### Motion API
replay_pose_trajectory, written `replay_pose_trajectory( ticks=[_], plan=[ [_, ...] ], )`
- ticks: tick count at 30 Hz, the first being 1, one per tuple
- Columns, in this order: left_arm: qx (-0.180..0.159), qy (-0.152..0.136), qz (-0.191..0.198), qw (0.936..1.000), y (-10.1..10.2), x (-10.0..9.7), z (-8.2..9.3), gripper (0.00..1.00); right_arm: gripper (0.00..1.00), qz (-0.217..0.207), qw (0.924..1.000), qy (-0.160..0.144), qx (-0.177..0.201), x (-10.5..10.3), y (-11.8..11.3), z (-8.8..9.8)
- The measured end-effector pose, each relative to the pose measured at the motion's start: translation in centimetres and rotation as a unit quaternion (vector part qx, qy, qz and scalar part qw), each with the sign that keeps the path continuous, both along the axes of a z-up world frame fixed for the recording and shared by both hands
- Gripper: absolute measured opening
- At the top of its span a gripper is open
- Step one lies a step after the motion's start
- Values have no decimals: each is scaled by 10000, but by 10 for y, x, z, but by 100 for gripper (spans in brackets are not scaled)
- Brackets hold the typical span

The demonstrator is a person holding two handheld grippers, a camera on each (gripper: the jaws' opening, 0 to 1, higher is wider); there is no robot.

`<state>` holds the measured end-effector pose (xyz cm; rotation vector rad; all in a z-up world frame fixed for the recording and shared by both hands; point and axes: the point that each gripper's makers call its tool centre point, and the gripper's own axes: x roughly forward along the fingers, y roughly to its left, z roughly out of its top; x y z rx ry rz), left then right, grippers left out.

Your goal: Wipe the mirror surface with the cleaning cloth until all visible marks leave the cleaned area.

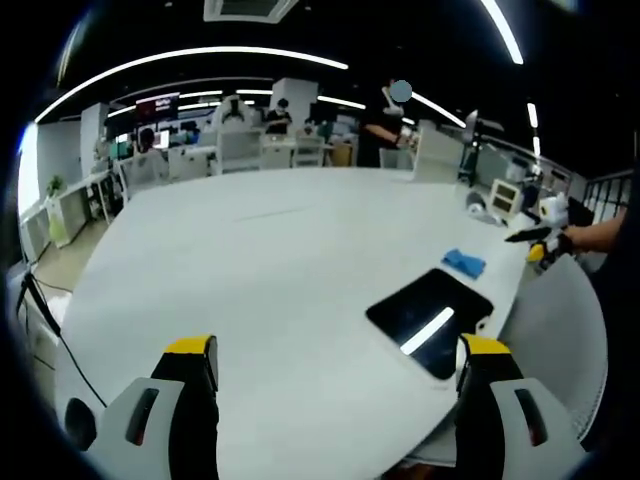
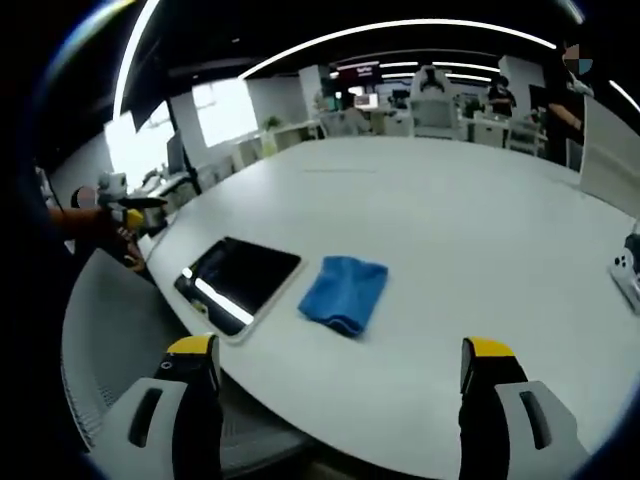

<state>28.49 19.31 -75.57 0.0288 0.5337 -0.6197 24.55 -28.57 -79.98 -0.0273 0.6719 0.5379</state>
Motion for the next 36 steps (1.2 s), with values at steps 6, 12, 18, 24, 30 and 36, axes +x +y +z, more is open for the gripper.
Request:
replay_pose_trajectory(
  ticks=[6,12,18,24,30,36],
  plan=[
    [0,13,-5,10000,0,-2,-1,99,100,13,10000,1,-4,0,2,0],
    [22,41,-31,10000,0,-2,-4,99,100,13,10000,5,-43,-1,0,-1],
    [17,31,-37,10000,1,-1,-2,99,100,11,10000,31,-49,-1,-1,-2],
    [26,46,-42,10000,0,-3,-4,99,100,30,10000,56,-37,-2,1,-3],
    [39,49,-73,10000,-1,-4,-3,99,100,46,9999,41,-80,-2,1,-3],
    [24,65,-62,10000,-2,-6,-4,99,100,86,9999,73,-120,-4,2,-4]
  ],
)
